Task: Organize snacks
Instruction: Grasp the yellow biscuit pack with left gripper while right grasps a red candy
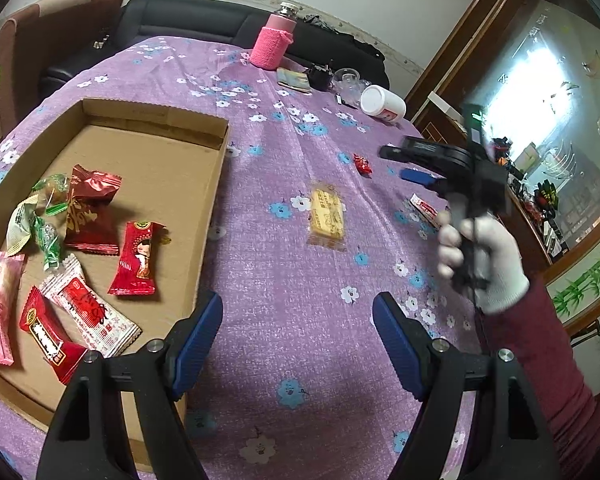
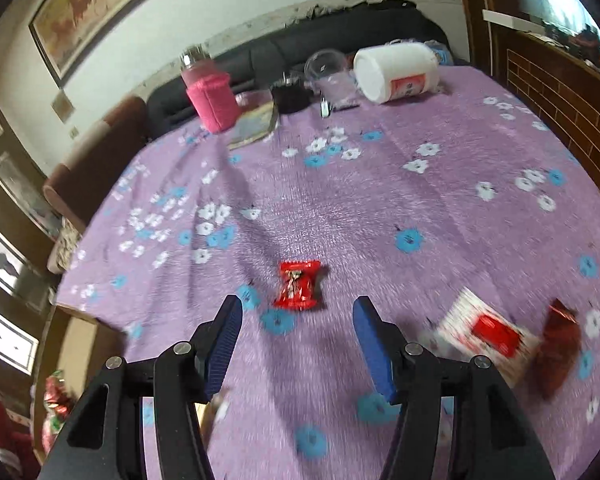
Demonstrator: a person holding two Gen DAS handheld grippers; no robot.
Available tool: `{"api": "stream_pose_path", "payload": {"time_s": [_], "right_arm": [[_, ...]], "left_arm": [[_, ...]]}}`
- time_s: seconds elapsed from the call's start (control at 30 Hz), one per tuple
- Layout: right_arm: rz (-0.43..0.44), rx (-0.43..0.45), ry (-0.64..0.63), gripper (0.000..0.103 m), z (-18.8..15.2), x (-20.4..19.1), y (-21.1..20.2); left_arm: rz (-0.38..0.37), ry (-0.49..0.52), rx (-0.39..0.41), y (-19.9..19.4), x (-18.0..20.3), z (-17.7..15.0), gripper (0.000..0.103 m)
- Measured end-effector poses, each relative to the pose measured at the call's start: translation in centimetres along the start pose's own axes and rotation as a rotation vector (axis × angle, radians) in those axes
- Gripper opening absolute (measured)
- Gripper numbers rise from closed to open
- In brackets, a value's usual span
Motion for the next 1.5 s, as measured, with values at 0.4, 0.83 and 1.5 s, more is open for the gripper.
{"api": "stream_pose_path", "payload": {"time_s": [0.4, 0.83, 1.5], "right_arm": [[-0.1, -0.036, -0.044, 0.021, 0.7, 0.6, 5.5], [0.124, 0.027, 0.028, 0.021, -4.1, 3.0, -3.1], [0.189, -0.015, 0.054, 0.021, -4.9, 3.0, -2.7]], "left_arm": [[0.051, -0.004, -0.02, 0.3, -1.0, 0.2, 0.077], [0.03, 0.041, -0.075, 3.8, 1.7, 0.7, 0.077], [0.137, 0.24, -0.139, 15.3, 4.2, 5.6, 0.075]]}}
Point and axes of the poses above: each gripper's, at about its wrist camera, not at the fingertips, and y roughly the way its jaws point, x to its right, z to its top, the point moved 10 cm from there along y, roughly the way its jaws point, and after that the axes turned 10 degrees about y, right-handed, at the moved point
